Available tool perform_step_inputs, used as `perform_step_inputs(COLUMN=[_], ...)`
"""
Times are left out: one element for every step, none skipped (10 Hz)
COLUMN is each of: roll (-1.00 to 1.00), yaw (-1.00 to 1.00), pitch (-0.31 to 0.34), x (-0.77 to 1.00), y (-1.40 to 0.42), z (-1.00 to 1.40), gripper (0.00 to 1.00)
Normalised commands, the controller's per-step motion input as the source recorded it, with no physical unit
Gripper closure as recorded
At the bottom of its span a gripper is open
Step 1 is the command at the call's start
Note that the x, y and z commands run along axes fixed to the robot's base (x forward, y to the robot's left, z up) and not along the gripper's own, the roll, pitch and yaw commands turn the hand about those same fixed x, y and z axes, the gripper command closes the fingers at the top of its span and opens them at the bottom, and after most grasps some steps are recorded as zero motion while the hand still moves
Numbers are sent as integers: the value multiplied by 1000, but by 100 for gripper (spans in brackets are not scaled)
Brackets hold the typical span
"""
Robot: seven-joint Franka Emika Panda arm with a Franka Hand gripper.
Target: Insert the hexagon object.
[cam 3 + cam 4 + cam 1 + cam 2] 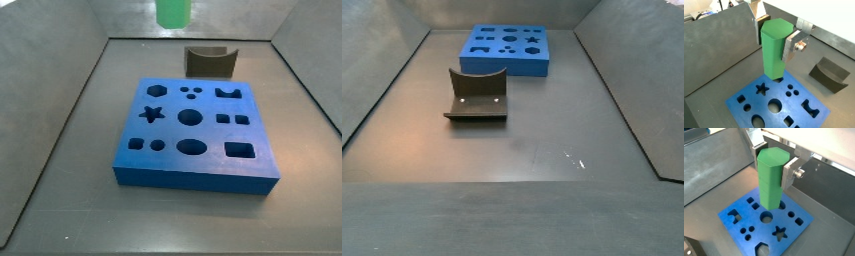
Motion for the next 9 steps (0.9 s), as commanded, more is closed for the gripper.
perform_step_inputs(roll=[4,3,21,19,0,0,0,-99,-117], yaw=[-749,-886,-969,-969,-351,-49,0,-263,-800], pitch=[23,10,16,13,0,-69,-71,-50,-124], x=[100,174,206,203,0,-120,-160,-189,-131], y=[220,51,0,0,674,929,1000,660,77], z=[-1000,-966,-943,-937,-1000,-1000,-1000,-909,-734], gripper=[100,100,100,100,100,100,100,100,100])
